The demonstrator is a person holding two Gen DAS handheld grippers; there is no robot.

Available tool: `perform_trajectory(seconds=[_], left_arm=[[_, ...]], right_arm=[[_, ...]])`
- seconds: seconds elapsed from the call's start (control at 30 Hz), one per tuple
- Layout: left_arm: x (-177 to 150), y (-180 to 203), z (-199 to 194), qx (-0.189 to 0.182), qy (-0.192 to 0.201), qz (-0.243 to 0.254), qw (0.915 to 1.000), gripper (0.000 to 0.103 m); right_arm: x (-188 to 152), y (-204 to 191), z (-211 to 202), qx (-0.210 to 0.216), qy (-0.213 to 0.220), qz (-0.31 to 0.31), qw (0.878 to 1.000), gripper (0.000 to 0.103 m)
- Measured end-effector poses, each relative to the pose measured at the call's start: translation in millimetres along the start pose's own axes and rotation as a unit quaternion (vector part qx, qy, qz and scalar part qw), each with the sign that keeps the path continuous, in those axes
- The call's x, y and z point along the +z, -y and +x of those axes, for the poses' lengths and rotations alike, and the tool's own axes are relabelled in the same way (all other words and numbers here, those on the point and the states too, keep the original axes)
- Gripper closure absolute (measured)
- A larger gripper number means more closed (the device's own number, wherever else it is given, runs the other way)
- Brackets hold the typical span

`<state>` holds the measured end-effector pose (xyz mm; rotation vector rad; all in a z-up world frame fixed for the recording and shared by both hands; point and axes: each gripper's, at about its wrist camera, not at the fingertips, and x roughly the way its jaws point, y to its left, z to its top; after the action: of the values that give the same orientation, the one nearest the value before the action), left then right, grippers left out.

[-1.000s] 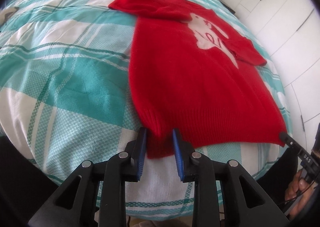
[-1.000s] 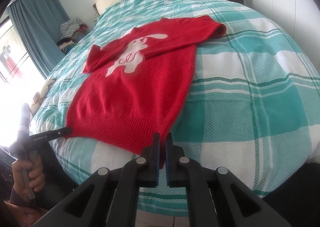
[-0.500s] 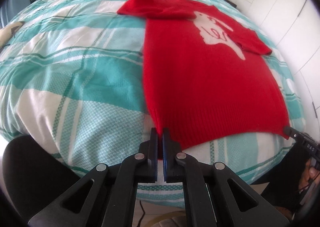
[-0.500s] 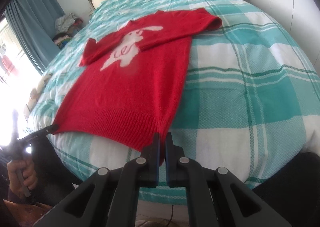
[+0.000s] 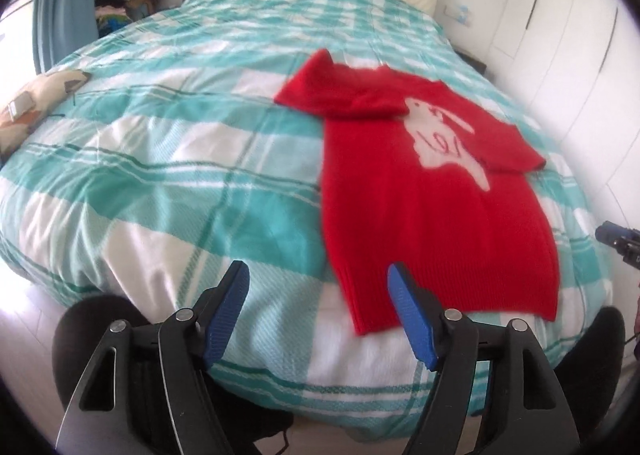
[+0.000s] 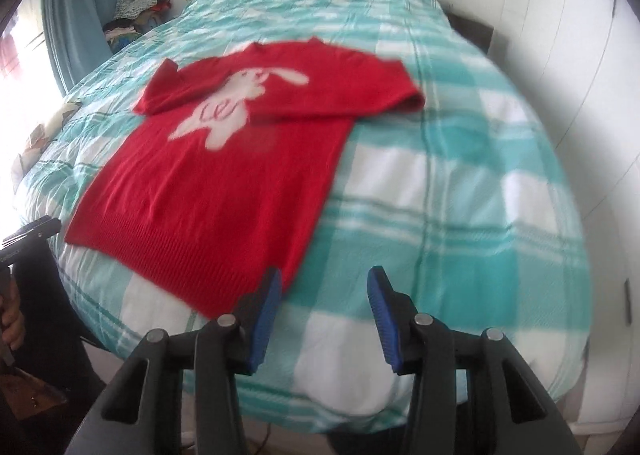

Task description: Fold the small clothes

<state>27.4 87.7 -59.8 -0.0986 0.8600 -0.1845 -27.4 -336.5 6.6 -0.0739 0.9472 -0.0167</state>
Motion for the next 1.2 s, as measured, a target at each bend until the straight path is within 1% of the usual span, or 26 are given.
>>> perform_trajectory(seconds=[0.03, 0.07, 0.1, 0.2, 0.23, 0.3, 0.33, 0.37, 0.4, 0.43, 0.47, 0.5, 0.53, 0.57, 0.63, 0.7, 0.77, 0.83, 0.9, 0.97, 1.07, 1.13, 1.2], left_arm=[[6, -2, 0, 0.003, 0.012, -0.007, 0.9999, 0.018], [11, -3, 2, 0.009, 0.022, -0.013, 0.9996, 0.017], [15, -4, 7, 0.017, 0.034, -0.02, 0.9991, 0.017], [14, -9, 20, 0.045, 0.062, -0.029, 0.9967, 0.017], [10, -12, 25, 0.058, 0.07, -0.029, 0.9954, 0.017], [-2, -19, 33, 0.078, 0.08, -0.029, 0.9933, 0.017], [-7, -23, 39, 0.089, 0.071, -0.031, 0.993, 0.017], [-9, -28, 42, 0.093, 0.058, -0.038, 0.9933, 0.017], [-9, -34, 44, 0.084, 0.049, -0.052, 0.9939, 0.017], [-9, -39, 44, 0.074, 0.051, -0.062, 0.9941, 0.017], [-8, -42, 43, 0.07, 0.054, -0.069, 0.9937, 0.017], [-8, -44, 43, 0.071, 0.054, -0.074, 0.9932, 0.017], [-7, -46, 45, 0.072, 0.053, -0.078, 0.9929, 0.017], [-8, -46, 47, 0.07, 0.05, -0.083, 0.9929, 0.017], [-8, -44, 49, 0.066, 0.046, -0.085, 0.9931, 0.017], [-7, -41, 49, 0.067, 0.048, -0.079, 0.9934, 0.017], [-8, -37, 49, 0.069, 0.049, -0.074, 0.9937, 0.017], [-9, -36, 49, 0.071, 0.048, -0.07, 0.9938, 0.017], [-9, -36, 50, 0.073, 0.047, -0.069, 0.9938, 0.017], [-9, -35, 51, 0.076, 0.047, -0.067, 0.9937, 0.017], [-10, -33, 51, 0.082, 0.046, -0.062, 0.9937, 0.017], [-10, -31, 51, 0.086, 0.045, -0.056, 0.9937, 0.017], [-11, -30, 51, 0.089, 0.044, -0.051, 0.9938, 0.017]], right_arm=[[18, -4, 2, 0.0, 0.015, -0.022, 1.0, 0.055], [35, -11, 10, 0.004, 0.024, -0.049, 0.999, 0.049], [51, -22, 23, 0.011, 0.027, -0.077, 0.997, 0.047], [86, -56, 78, 0.056, 0.015, -0.136, 0.989, 0.046], [95, -67, 99, 0.064, 0.008, -0.145, 0.987, 0.046], [103, -84, 139, 0.067, -0.006, -0.158, 0.985, 0.046], [106, -89, 158, 0.063, -0.016, -0.161, 0.985, 0.046], [107, -91, 174, 0.056, -0.022, -0.16, 0.985, 0.046], [108, -89, 187, 0.054, -0.026, -0.15, 0.987, 0.047], [109, -82, 195, 0.063, -0.028, -0.129, 0.989, 0.048], [113, -69, 198, 0.069, -0.024, -0.097, 0.993, 0.066], [117, -55, 195, 0.073, -0.019, -0.06, 0.995, 0.078], [120, -37, 187, 0.076, -0.009, -0.025, 0.997, 0.095], [123, -18, 176, 0.067, 0.01, 0.005, 0.998, 0.095], [124, 29, 148, 0.035, 0.046, 0.054, 0.997, 0.095], [119, 84, 119, 0.001, 0.073, 0.112, 0.991, 0.095], [107, 138, 92, -0.043, 0.091, 0.158, 0.982, 0.095], [93, 186, 71, -0.086, 0.096, 0.199, 0.972, 0.095], [71, 224, 58, -0.119, 0.094, 0.242, 0.958, 0.095], [53, 251, 52, -0.145, 0.088, 0.271, 0.947, 0.095], [28, 273, 58, -0.151, 0.063, 0.3, 0.94, 0.095], [13, 280, 66, -0.152, 0.048, 0.314, 0.936, 0.095], [0, 286, 75, -0.153, 0.039, 0.334, 0.929, 0.095]])
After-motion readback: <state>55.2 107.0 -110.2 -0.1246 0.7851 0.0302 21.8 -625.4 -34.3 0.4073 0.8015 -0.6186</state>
